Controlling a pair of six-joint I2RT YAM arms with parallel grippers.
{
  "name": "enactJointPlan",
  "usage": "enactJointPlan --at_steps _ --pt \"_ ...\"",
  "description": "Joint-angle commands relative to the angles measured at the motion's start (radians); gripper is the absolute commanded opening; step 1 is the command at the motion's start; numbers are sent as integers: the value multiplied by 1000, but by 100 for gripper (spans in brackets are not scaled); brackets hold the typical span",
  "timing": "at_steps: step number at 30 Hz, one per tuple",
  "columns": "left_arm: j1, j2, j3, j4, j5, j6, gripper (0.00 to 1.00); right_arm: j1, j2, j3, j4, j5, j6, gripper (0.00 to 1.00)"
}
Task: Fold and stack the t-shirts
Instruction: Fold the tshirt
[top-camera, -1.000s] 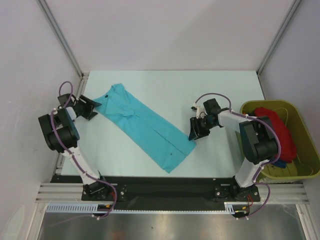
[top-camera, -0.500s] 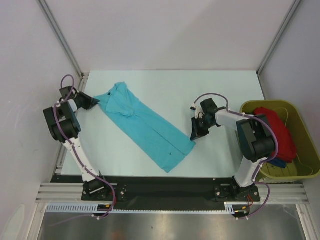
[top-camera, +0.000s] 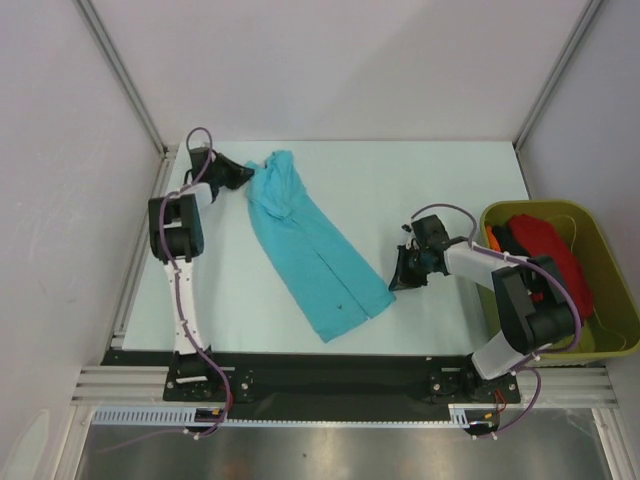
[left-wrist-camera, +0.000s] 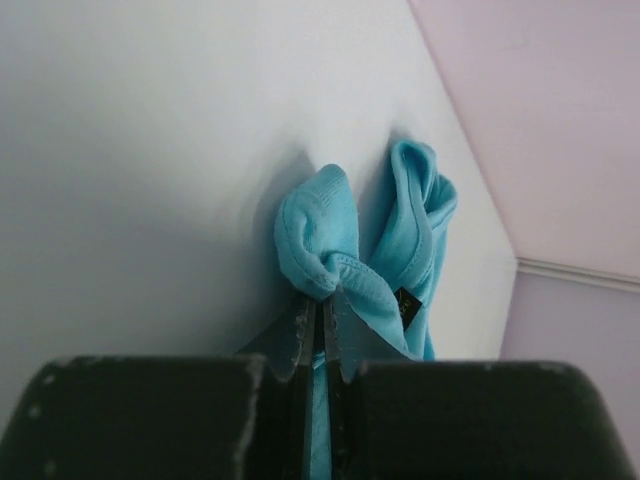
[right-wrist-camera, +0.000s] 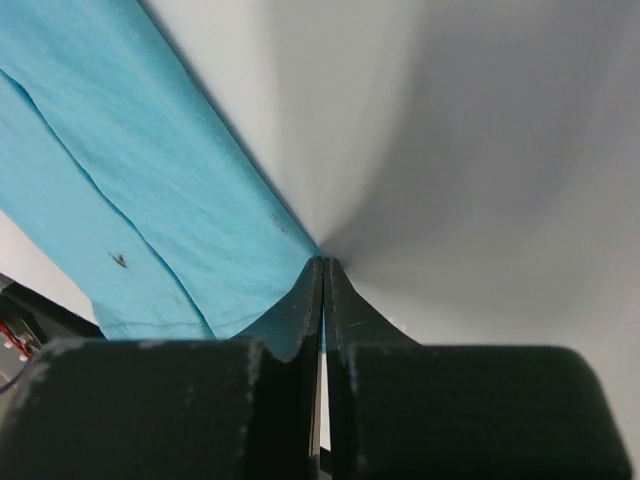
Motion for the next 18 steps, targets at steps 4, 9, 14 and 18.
enactJointPlan --at_steps 4,9,14,18 --pt "-129 205 386 4 -132 -129 3 15 -113 -154 92 61 174 0" --pt "-166 202 394 28 -265 -175 1 37 -179 -250 174 49 274 0" --pt "-147 171 388 -30 -289 -122 4 105 -211 -280 195 13 365 0" --pt "-105 145 391 -80 -284 -50 8 179 -237 -301 206 0 399 0"
